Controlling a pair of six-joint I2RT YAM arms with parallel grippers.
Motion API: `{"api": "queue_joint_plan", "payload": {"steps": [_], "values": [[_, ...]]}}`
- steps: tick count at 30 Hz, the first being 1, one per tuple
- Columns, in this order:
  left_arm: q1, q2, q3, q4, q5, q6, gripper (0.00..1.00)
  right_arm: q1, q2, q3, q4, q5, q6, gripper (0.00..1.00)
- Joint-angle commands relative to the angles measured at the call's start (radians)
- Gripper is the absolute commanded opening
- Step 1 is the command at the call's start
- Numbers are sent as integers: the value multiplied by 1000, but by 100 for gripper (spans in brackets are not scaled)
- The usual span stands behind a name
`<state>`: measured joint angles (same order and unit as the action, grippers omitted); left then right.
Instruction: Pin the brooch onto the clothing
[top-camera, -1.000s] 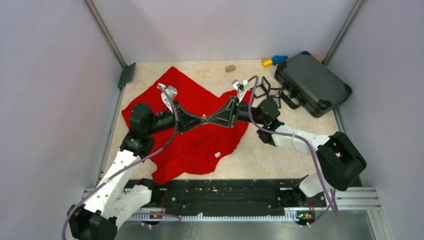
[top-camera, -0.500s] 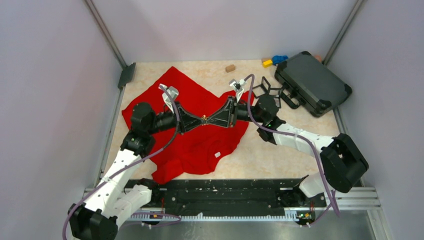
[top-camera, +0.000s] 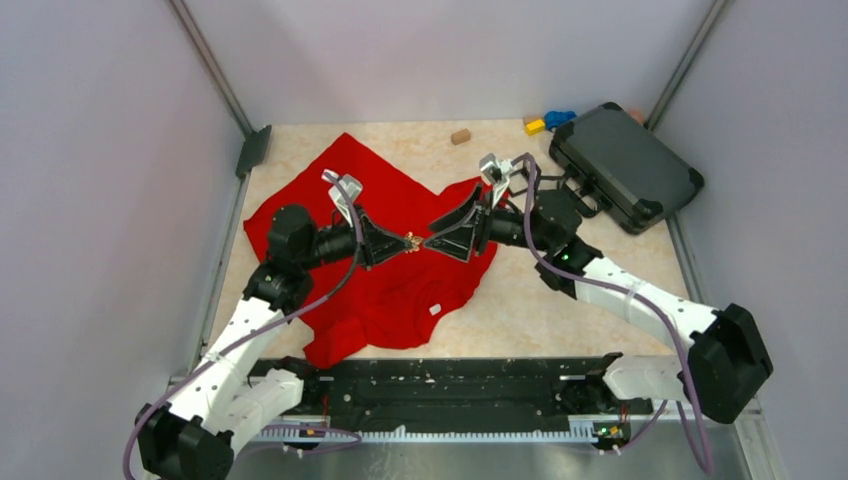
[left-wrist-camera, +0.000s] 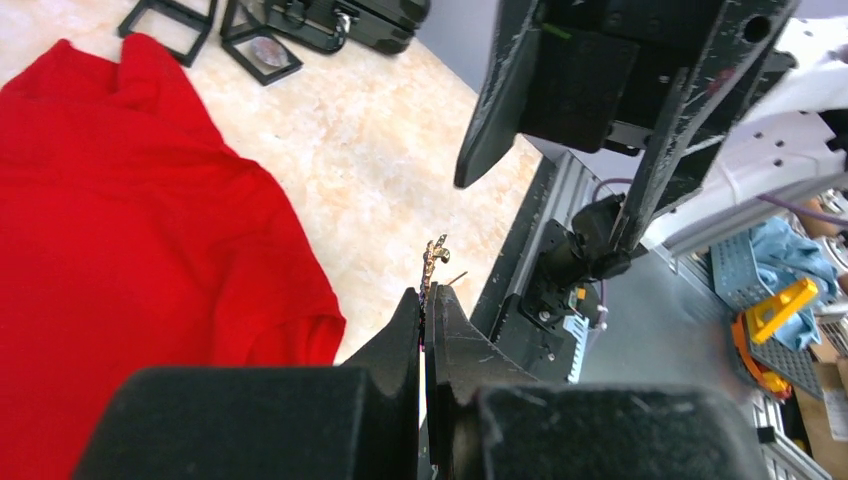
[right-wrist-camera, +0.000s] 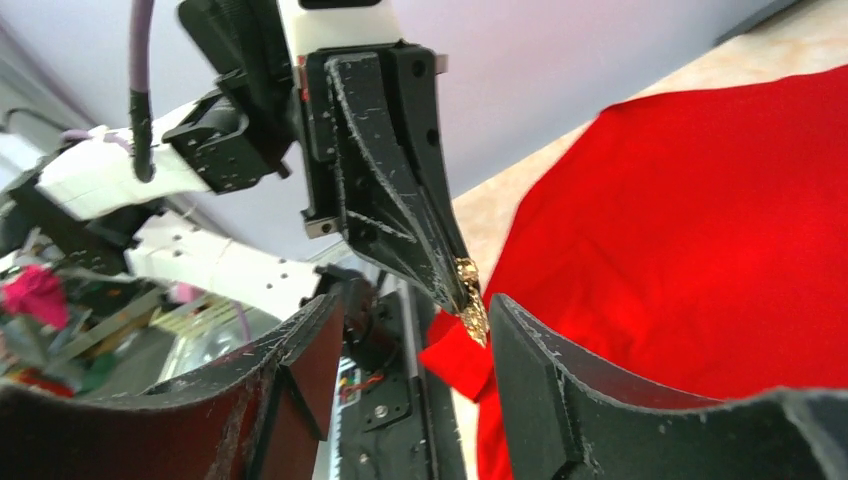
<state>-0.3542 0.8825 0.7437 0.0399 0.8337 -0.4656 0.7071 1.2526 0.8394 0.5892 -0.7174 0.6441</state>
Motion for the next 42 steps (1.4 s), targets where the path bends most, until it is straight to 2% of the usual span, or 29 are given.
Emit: {"api": "queue_joint_plan", "payload": {"steps": [1,4,8,11,13,21,29,36,42], "values": [[5,1,26,-16,-144,6,0,11,-79,27,-191,199,-131,58],[5,10,-24,3,-285,-75,0,16,-81,42,-329,383,-167,58],[4,53,-149,165,-419,-209,0,61,-4,105,-535,681,-203,56],[6,112,-182,220,-475,-217,0,124,90,166,-627,854,-243,51],[6,151,-176,209,-508,-193,0,150,164,200,-653,909,-261,49],[9,246,-174,210,-588,-108,0,160,470,337,-697,938,-334,42],[11,298,-206,335,-630,9,0,152,672,489,-734,907,-435,40],[10,398,-212,470,-622,37,0,143,753,567,-749,880,-430,41],[10,422,-242,507,-588,41,0,136,783,570,-759,899,-419,41]]}}
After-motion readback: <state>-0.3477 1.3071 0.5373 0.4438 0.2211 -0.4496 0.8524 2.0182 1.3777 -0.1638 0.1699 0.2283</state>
